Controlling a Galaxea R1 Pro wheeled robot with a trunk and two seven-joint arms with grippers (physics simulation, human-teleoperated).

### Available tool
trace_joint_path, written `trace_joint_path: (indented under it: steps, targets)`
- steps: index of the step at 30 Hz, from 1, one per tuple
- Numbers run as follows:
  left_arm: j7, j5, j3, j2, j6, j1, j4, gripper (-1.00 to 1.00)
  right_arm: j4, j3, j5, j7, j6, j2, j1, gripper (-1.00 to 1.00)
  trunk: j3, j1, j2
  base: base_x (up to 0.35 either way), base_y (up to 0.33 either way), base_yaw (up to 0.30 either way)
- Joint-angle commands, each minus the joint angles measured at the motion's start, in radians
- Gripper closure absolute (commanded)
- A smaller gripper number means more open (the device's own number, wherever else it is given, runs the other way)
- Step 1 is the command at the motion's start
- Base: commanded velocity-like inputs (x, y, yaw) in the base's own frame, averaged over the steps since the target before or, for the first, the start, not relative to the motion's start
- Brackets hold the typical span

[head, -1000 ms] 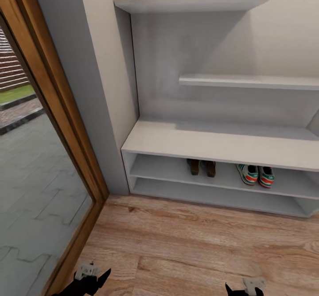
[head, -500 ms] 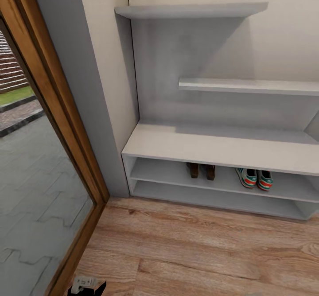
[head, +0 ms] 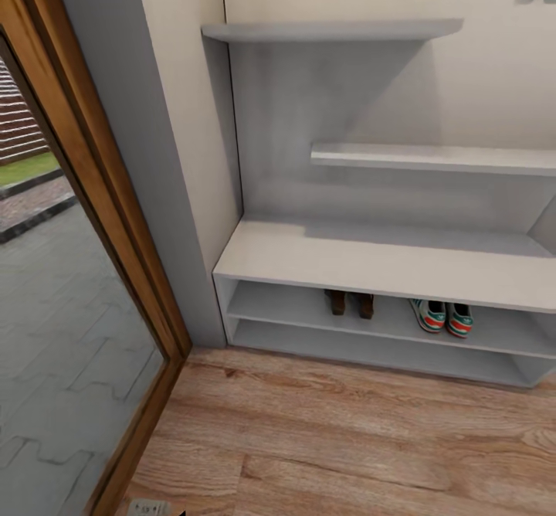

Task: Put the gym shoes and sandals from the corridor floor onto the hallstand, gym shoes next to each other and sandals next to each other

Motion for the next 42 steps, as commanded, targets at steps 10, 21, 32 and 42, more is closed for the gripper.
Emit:
trace_joint_path:
  steps: [10, 21, 32, 42]
  targets:
    - [-0.005, -0.011, 0.007, -0.003, -0.011, -0.001, 0.031, -1.0, 0.001, -0.009, 0.006, 0.004, -0.001, 0.009, 0.0, -1.0, 0.002, -0.004, 0.007, 0.0, 0.0, 0.0]
    - [-0.006, -0.011, 0.008, -0.002, -0.031, -0.001, 0.038, -1.0, 0.001, -0.009, 0.006, 0.004, -0.001, 0.022, 0.0, -1.0, 0.002, -0.004, 0.007, 0.0, 0.0, 0.0]
    - [-0.006, -0.006, 0.012, 0.003, -0.06, -0.001, 0.038, -1.0, 0.001, -0.009, 0.006, 0.004, -0.001, 0.023, 0.0, -1.0, 0.002, -0.004, 0.007, 0.0, 0.0, 0.0]
    - [-0.006, -0.006, 0.013, 0.006, -0.064, -0.001, 0.038, -1.0, 0.001, -0.009, 0.006, 0.004, -0.001, 0.023, 0.0, -1.0, 0.002, -0.004, 0.007, 0.0, 0.0, 0.0]
